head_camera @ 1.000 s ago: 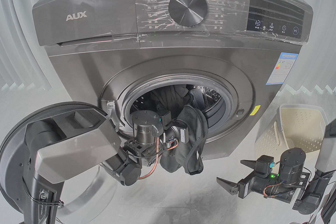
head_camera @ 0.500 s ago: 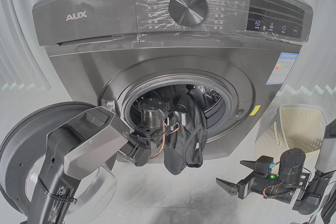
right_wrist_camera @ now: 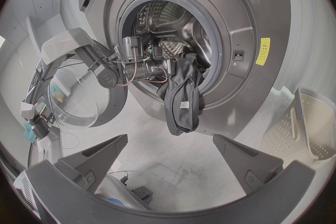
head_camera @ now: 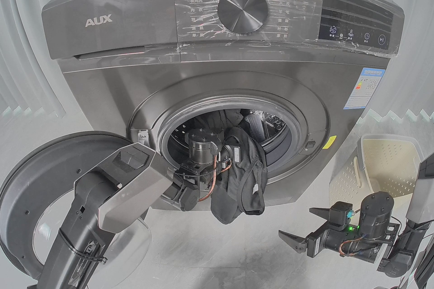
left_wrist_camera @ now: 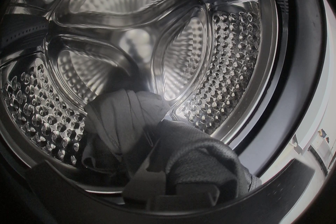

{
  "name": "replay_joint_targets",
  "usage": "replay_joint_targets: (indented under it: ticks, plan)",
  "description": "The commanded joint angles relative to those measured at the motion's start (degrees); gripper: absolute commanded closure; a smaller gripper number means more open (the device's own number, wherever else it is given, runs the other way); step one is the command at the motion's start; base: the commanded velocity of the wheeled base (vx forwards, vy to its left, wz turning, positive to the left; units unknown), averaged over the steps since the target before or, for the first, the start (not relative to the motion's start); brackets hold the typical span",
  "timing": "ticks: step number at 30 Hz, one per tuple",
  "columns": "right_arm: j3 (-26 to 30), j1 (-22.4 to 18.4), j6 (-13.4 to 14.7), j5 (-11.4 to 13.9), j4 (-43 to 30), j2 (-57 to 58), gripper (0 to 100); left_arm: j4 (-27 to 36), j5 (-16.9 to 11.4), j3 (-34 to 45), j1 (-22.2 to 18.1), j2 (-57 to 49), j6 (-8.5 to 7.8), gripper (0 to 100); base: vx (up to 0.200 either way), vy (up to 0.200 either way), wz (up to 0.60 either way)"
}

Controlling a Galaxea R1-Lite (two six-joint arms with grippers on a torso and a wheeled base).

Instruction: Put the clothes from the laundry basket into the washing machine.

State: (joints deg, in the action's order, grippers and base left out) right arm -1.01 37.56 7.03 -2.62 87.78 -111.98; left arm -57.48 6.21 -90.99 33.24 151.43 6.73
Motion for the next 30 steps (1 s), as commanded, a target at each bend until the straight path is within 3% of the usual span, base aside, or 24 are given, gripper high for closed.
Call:
replay_joint_targets:
  ticks: [1, 11, 12, 14, 24, 30]
  plan:
    - [0.9, 0.1, 0.0, 0.0, 0.0, -0.2, 0, -1.1, 0.5, -0.4, 0.2, 0.1, 0.04, 100, 0.000, 0.000, 0.00]
    - [0.9, 0.5, 0.0, -0.1, -0.1, -0.2, 0, -1.8, 0.2, -5.5, -0.2, 1.5, 0.83, 100, 0.000, 0.000, 0.00]
    - [0.9, 0.8, 0.1, -0.1, -0.1, -0.2, 0, -1.1, 0.7, -11.7, -0.5, 4.0, 1.71, 100, 0.000, 0.000, 0.00]
    - [0.9, 0.9, 0.1, -0.1, -0.1, -0.3, 0, 0.2, 0.8, -14.7, -0.8, 4.6, 1.62, 100, 0.000, 0.000, 0.00]
    - [0.9, 1.1, 0.1, -0.1, 0.0, -0.4, 0, 7.8, 0.8, -23.6, -1.1, 7.3, 3.73, 100, 0.000, 0.000, 0.00]
    - [0.9, 1.1, 0.1, -0.1, 0.0, -0.9, 0, 8.5, 1.7, -23.6, -2.0, 7.2, 3.91, 100, 0.000, 0.000, 0.00]
